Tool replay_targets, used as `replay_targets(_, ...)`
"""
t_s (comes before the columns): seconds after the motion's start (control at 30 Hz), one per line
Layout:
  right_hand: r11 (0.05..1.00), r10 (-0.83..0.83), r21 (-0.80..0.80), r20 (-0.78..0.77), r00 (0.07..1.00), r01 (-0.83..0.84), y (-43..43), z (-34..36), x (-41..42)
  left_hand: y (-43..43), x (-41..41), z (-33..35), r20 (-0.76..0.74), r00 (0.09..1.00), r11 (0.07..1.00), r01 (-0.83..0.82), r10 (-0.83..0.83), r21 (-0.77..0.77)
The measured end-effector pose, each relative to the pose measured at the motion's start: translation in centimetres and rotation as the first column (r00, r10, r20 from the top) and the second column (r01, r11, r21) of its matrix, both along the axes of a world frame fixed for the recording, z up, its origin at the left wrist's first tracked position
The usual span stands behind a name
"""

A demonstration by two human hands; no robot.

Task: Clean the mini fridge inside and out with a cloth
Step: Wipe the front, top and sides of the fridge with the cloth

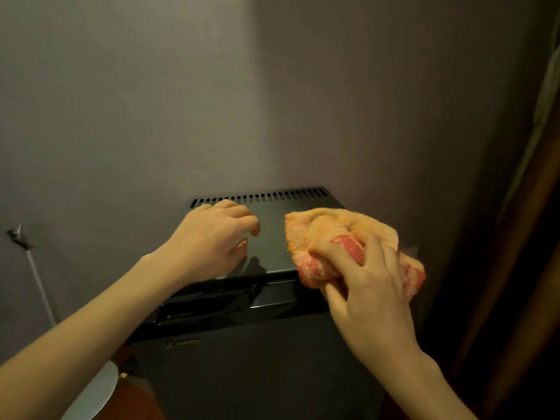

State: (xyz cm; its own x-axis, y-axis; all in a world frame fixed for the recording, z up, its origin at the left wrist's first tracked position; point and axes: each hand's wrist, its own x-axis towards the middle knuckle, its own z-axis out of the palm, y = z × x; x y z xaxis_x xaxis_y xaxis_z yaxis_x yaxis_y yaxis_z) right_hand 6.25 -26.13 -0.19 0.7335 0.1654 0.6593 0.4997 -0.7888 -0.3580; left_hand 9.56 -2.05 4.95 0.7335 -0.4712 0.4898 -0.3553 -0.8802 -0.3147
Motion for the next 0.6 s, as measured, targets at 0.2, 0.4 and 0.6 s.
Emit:
replay_targets(0.2,0.978,0.180,-0.121,0.081,0.980,-0.169,5.8,0.6,-0.3,3.6,-3.4,0.1,0.034,0.996,0.996,-0.082,0.082,0.017)
replay_targets(0.4,0.925,0.371,-0.153,0.166,0.914,-0.347,11.9,0.5,-0.8,9.2,-8.8,-0.3,0.040,0.963,0.963,-0.267,0.268,-0.022)
replay_targets(0.6,0.851,0.522,-0.170,0.158,0.838,-0.497,18.3,-0.1,-2.2,14.1,-14.5,-1.9,0.039,0.883,0.882,-0.465,0.468,-0.079)
